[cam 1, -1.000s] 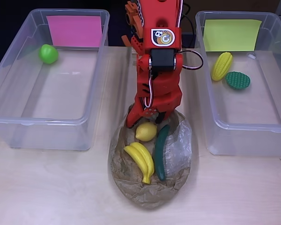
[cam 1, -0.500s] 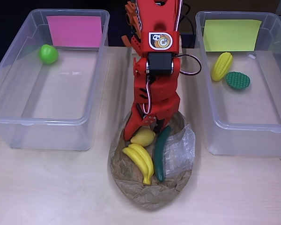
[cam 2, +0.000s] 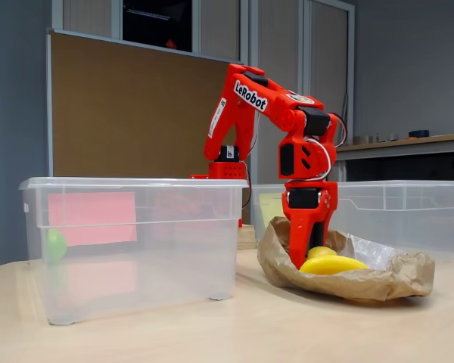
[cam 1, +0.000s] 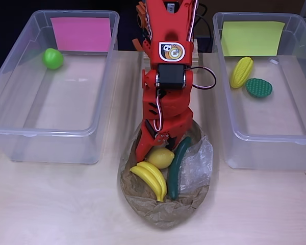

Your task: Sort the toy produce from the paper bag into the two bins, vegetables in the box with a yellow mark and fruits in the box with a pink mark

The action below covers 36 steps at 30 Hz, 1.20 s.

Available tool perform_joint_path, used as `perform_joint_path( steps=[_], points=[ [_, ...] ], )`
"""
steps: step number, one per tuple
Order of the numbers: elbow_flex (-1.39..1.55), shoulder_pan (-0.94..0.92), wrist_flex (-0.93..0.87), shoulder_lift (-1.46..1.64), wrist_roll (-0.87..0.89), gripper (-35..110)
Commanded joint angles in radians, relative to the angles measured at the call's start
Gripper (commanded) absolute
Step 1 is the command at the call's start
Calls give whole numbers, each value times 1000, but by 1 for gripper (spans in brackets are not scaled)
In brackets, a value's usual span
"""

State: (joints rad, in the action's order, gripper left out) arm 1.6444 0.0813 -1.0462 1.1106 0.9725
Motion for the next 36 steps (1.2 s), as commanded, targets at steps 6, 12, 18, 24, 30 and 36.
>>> perform_joint_path(
  steps=[6,12,18,24,30,36],
  points=[
    [-41,34,-26,44,-55,37],
    [-60,72,58,6,-164,38],
    [-75,80,80,-35,-213,34],
    [-74,84,94,-49,-221,22],
    [-61,86,34,37,-193,19],
    [-40,87,-124,262,-156,19]
  ],
)
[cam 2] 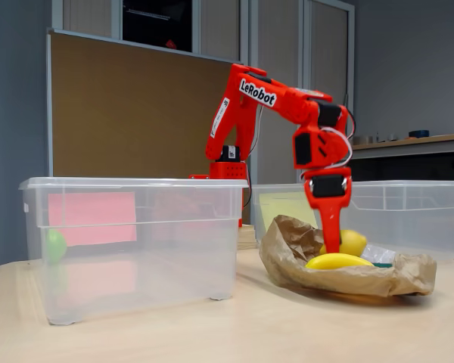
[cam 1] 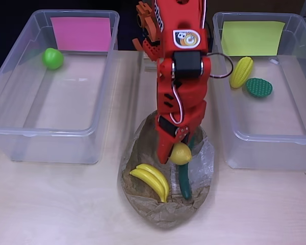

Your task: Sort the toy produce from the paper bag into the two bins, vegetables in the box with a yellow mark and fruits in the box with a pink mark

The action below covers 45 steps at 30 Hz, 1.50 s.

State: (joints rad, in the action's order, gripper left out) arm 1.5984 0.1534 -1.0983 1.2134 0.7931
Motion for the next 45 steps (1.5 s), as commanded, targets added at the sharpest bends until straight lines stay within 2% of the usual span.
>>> perform_joint_path(
  steps=[1,6,13,19,26,30,35,40,45],
  points=[
    [17,15,-97,212,23,19],
    [63,-55,-238,472,37,19],
    [112,-433,-380,735,48,18],
    [163,-811,-430,778,-64,19],
    [267,-1132,-380,666,-87,19],
    [276,-1224,-356,552,-81,23],
    [322,-1252,-316,497,-87,32],
    [367,-1250,-314,525,-83,42],
    [416,-1235,-299,615,-71,44]
  ],
)
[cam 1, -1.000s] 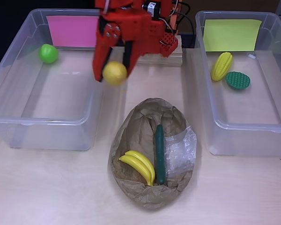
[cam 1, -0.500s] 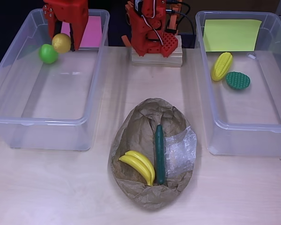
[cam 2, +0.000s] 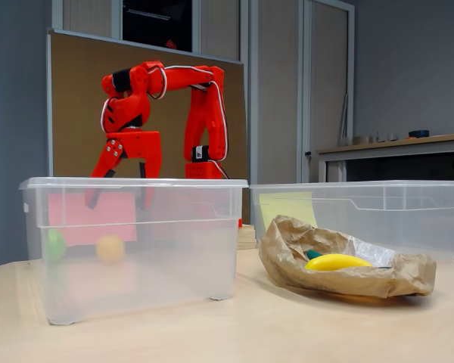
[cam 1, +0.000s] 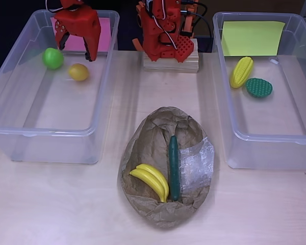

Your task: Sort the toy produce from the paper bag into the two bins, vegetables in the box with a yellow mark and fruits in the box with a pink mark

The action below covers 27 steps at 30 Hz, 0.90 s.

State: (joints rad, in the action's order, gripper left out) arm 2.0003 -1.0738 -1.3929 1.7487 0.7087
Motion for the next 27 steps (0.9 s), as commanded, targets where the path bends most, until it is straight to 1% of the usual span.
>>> perform_joint_path(
  steps=[1,5,8,12,15,19,23,27],
  points=[
    [17,5,2,114,6,44],
    [-15,115,20,295,-87,42],
    [-34,325,66,407,-179,40],
    [-20,629,133,433,-198,37],
    [-3,819,219,351,-163,37],
    [-23,1006,322,170,-138,43],
    [-98,1118,411,-31,-87,48],
    [-218,1169,405,-218,-41,49]
  ],
)
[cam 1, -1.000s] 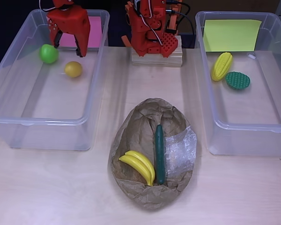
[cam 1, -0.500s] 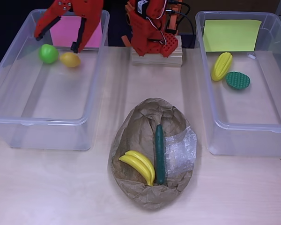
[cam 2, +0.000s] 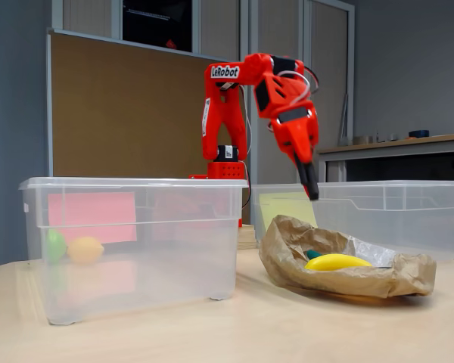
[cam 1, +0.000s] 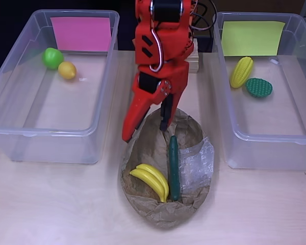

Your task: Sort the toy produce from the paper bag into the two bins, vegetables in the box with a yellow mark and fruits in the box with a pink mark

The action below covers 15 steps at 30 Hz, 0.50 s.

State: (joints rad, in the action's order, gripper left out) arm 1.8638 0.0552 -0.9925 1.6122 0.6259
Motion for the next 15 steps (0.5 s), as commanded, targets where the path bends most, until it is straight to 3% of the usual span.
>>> perform_joint_path(
  steps=[1,15],
  points=[
    [-114,44,3,-129,49,49],
    [-546,49,-112,-644,54,47]
  ],
)
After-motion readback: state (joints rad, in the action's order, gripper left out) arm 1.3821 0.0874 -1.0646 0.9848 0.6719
